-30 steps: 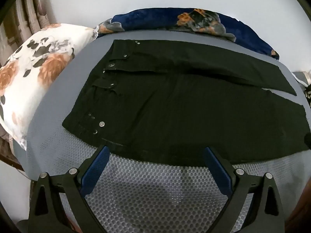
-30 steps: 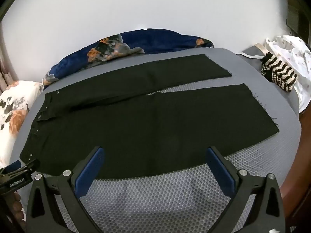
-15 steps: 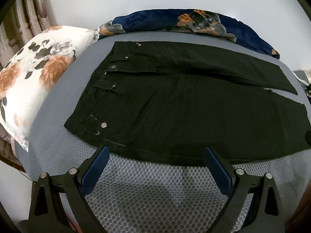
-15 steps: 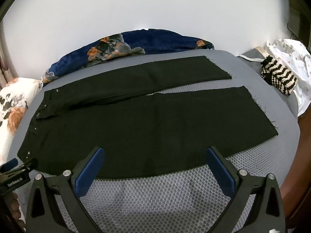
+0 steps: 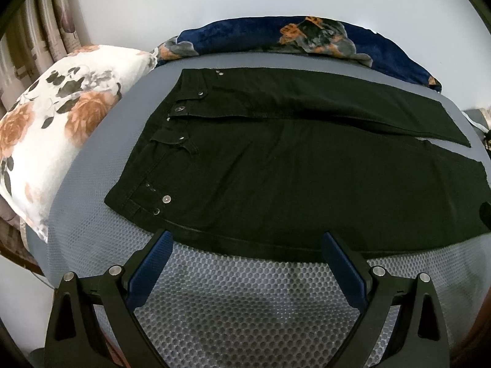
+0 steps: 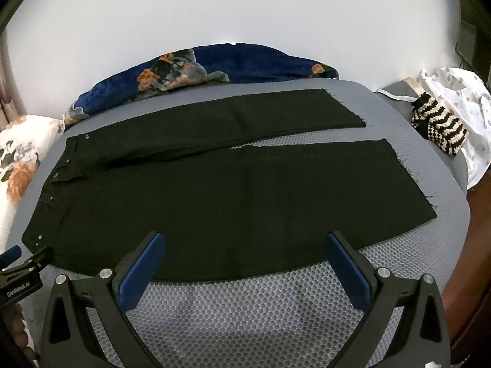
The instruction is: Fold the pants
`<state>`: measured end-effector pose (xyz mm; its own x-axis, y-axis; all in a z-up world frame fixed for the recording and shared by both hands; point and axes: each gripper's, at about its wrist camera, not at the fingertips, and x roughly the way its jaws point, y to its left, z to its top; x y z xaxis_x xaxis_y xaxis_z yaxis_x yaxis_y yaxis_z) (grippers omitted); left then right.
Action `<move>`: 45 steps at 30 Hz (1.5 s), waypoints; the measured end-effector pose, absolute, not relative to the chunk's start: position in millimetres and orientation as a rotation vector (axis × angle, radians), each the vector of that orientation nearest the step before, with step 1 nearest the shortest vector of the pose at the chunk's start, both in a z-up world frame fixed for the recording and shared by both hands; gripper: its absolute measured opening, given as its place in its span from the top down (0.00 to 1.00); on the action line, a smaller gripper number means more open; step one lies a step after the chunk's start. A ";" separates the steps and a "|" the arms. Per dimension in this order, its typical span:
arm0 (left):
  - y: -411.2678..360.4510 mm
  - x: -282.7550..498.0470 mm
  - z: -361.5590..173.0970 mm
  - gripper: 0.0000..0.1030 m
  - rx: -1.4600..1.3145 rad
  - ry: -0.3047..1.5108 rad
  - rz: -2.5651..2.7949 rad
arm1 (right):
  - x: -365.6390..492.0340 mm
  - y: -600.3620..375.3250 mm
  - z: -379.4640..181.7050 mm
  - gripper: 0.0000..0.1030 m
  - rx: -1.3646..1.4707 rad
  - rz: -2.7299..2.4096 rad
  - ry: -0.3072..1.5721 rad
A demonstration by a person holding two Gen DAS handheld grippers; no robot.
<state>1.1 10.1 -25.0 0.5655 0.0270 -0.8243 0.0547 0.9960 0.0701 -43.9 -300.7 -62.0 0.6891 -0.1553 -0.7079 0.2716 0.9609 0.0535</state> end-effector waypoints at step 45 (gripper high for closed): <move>12.0 1.6 -33.2 0.06 0.094 0.995 -0.012 | -28.1 -286.1 -68.9 0.00 0.109 -0.228 0.823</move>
<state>1.6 12.0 -33.2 0.5447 0.0324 -0.8380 0.0535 0.9959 0.0733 -28.1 -286.1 -68.9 0.6573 -0.1584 -0.7368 0.2426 0.9701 0.0079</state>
